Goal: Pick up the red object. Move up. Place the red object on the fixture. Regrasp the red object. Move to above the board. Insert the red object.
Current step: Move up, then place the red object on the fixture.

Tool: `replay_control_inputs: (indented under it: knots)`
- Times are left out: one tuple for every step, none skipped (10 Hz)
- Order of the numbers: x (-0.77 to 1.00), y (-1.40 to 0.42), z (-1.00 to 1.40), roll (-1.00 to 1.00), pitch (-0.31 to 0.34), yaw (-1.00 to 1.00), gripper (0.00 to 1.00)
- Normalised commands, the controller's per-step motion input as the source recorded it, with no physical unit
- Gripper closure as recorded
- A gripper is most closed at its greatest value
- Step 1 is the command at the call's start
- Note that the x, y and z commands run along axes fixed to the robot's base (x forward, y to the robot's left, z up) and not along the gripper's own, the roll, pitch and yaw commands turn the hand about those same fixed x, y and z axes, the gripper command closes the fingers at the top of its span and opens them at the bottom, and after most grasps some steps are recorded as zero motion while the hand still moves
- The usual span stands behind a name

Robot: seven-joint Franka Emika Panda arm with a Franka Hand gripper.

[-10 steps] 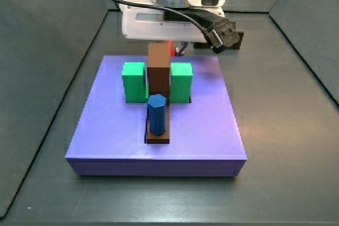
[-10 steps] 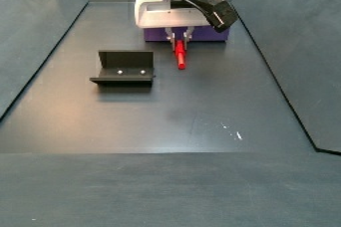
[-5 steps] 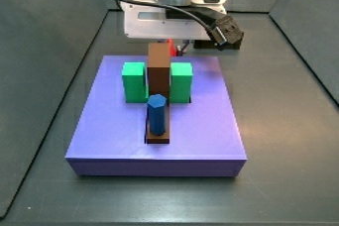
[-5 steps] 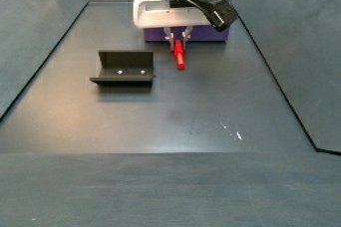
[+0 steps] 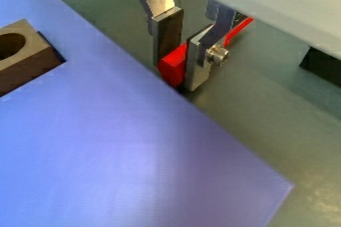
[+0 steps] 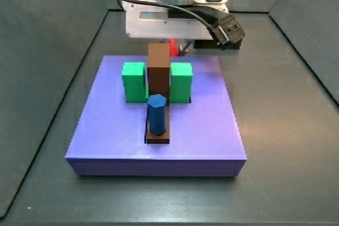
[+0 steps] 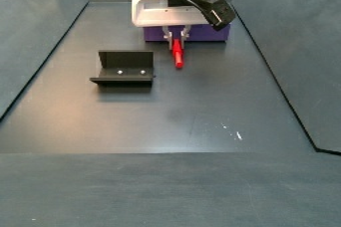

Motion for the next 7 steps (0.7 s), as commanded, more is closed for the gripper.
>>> replay_control_inputs:
  knots:
    - [0.00, 0.00, 0.83, 0.00, 0.000, 0.00, 1.00]
    - [-0.01, 0.04, 0.77, 0.00, 0.002, 0.02, 1.00]
    - [-0.03, 0.03, 0.53, -0.01, -0.007, 0.02, 1.00]
    - [-0.01, 0.01, 0.24, -0.02, -0.022, 0.02, 1.00]
    - [0.00, 0.00, 0.00, -0.01, 0.000, 0.00, 1.00]
    - [0.00, 0.00, -0.04, -0.14, 0.000, -0.02, 1.00]
    - [0.18, 0.25, 0.16, -1.00, -0.066, -0.20, 1.00]
